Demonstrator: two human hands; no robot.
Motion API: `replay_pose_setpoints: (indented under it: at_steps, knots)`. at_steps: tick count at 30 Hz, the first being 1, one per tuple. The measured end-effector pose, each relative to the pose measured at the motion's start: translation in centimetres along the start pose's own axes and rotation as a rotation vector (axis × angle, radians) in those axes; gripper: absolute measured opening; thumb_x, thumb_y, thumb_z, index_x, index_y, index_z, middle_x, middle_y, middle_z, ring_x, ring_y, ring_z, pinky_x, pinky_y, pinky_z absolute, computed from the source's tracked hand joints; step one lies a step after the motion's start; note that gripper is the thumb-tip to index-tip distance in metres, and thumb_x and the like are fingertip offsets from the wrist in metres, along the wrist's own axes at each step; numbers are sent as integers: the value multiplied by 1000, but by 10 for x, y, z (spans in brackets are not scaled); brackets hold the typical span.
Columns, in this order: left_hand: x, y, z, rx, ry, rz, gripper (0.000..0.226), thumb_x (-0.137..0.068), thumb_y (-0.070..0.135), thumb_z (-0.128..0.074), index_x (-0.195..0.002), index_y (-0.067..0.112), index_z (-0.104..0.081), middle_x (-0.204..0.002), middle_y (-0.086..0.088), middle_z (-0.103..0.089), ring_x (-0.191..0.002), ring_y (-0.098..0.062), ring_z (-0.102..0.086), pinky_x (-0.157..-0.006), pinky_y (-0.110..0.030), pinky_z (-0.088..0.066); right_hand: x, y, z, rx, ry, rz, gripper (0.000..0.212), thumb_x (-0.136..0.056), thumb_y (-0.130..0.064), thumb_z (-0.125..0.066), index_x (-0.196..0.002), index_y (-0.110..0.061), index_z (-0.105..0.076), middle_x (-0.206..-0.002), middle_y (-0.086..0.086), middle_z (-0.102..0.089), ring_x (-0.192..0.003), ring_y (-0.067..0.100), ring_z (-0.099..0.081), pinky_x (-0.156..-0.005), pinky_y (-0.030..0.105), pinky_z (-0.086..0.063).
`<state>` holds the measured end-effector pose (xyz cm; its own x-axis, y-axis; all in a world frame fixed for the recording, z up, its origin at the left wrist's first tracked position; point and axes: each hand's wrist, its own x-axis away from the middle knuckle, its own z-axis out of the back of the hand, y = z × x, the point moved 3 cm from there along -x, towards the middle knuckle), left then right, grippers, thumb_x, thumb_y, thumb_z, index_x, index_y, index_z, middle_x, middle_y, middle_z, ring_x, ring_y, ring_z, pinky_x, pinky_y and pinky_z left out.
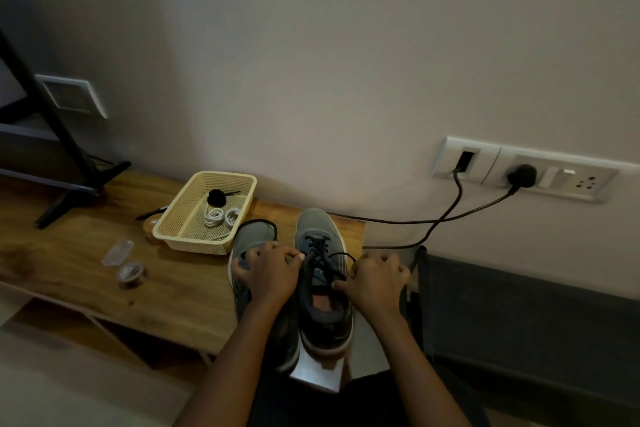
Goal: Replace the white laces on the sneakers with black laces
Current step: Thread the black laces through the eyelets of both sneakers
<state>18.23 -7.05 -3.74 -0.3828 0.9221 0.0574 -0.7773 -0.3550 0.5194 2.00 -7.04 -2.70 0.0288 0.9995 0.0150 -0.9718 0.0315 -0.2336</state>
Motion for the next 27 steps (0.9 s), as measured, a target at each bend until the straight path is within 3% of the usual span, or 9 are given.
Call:
replay_pose_setpoints:
  at_steps: [9, 15, 17, 19, 22, 24, 27]
  knots:
    - [-1, -2, 1, 209, 108, 172, 18, -97, 28, -50, -102, 18, -65, -141, 0, -35, -133, -28, -23, -109, -45, -15, 0, -1, -1, -65, -55, -57, 43, -76, -52, -69, -100, -17, -63, -115, 1, -58, -119, 26, -39, -97, 39, -29]
    - [0, -7, 12, 465, 382, 249, 19, -97, 23, -48, -102, 10, -61, -137, -7, -40, -126, -30, -32, -106, -44, -19, 2, 2, 0, -80, -66, -97, 39, -77, -53, -69, -95, -18, -65, -110, 1, -60, -120, 25, -38, -98, 38, -30]
    - [2, -7, 14, 512, 405, 217, 21, -99, 23, -45, -106, 10, -59, -130, -7, -48, -123, -29, -38, -104, -41, -18, 2, 2, -1, -117, -73, -112, 38, -77, -52, -69, -93, -18, -65, -110, 0, -59, -121, 25, -37, -98, 39, -29]
    - [3, -4, 14, 549, 371, 115, 20, -100, 23, -42, -103, 11, -58, -108, -2, -62, -108, -22, -50, -97, -34, -18, 1, 3, -3, -194, -75, -114, 33, -78, -49, -69, -93, -20, -68, -116, -1, -58, -123, 25, -35, -98, 38, -28]
    - [3, -2, 13, 449, 319, -24, 16, -100, 23, -44, -93, 17, -57, -75, 15, -57, -84, -13, -51, -82, -27, -15, -1, 2, -6, -359, -116, -92, 31, -81, -42, -69, -109, -26, -68, -130, -5, -49, -125, 25, -29, -98, 35, -26]
    - [0, -6, 10, 328, 274, -75, 15, -97, 25, -49, -92, 21, -62, -75, 12, -59, -87, -15, -55, -86, -30, -20, -3, -3, -9, -463, -129, -60, 36, -83, -37, -68, -117, -29, -64, -136, -5, -45, -125, 25, -28, -99, 34, -25]
    - [-1, -11, 6, 177, 203, -126, 14, -94, 31, -54, -94, 27, -67, -91, 7, -68, -101, -17, -57, -96, -38, -21, -6, -13, -11, -490, -87, -6, 38, -84, -32, -67, -122, -33, -60, -137, -8, -41, -124, 22, -27, -101, 33, -24]
